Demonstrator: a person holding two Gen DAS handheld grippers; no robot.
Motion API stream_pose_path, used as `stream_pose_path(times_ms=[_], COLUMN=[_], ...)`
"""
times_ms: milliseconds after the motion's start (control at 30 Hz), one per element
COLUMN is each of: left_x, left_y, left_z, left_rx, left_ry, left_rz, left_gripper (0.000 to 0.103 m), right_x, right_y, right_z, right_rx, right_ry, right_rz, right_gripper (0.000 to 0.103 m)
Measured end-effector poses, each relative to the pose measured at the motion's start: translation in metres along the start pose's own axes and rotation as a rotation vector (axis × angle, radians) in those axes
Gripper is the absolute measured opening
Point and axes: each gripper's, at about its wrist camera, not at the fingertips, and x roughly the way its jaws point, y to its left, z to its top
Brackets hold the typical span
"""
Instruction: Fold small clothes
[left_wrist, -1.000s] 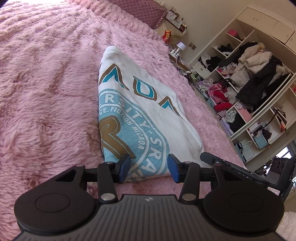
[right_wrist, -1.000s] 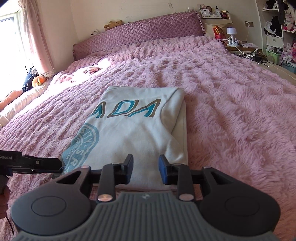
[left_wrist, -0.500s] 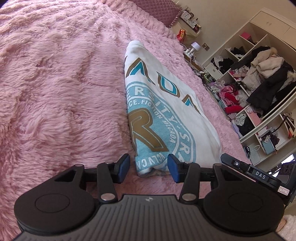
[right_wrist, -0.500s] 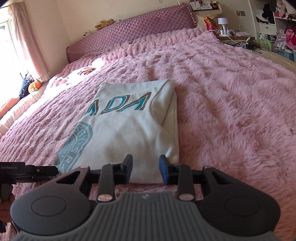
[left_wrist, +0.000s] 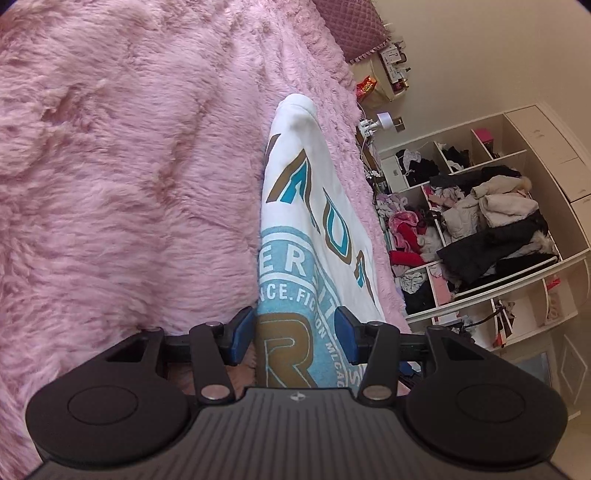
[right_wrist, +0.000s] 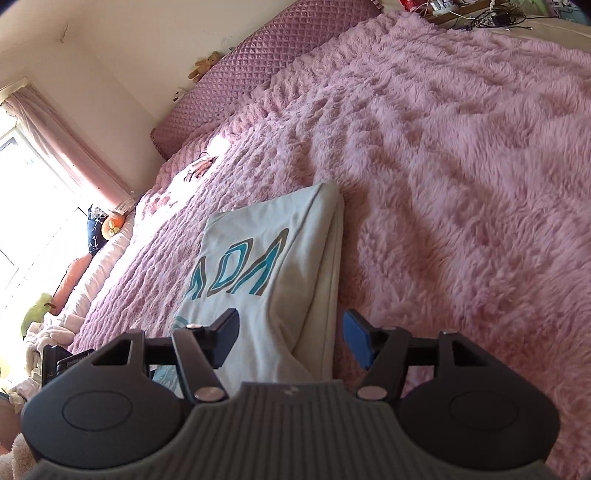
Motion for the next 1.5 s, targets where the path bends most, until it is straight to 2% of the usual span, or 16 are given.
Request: stream_pose_path(times_ms=[233,467,633,900,1033,1100,1133,1267,1500], left_x=[0.031,0.058,0.076,0.097,0.099,0.097,0.094,0.092,0.081], left_y=[0.013,0.015,0.017,0.018,0.007,0.007,0.008,0.003,-0.003], left_z=[0.021,0.035,0.045,0.049,0.046,0.044,0.043,0.041,0.039], left_rx=[-0.059,-0.063,-0.088,-0.098,-0.012,-0.016,-0.021,-0.016,-0.034], left_ry=[0.041,0.074,0.085,0.100,0.103,0.097,0.092,0.084,0.053], left_rz=[-0.040,-0.052,-0.080,-0.100,-0.068,-0.078,-0.080,-0.059,-0.058], left_gripper=[0.054,0.054,0.054,0.054,0.042,0.037,0.035,0.034,0.030], right_x=[0.032,0.070,0.096,0.122,0.123,0.125,0.126,0.128,0.118], right_y=[-0.026,-0.023,-0.015,-0.005,0.003,0.007,0.009,0.014,0.021], right_z=[0.004,0.015,0.021,0.028,0.027,0.027,0.027,0.029,0.030], right_rx=[0.107,0.130,0.133,0.114,0.071,0.055,0.042,0.022,0.025], right_ry=[0.067,0.096,0.120,0.131,0.145,0.146,0.149,0.146,0.112], right_rz=[0.073,0.152,0.197,0.190,0.150,0.113,0.089,0.041,0.003], right_gripper=[0.064,0.068,0.078,0.078,0.078,0.069,0.059,0.042,0.029])
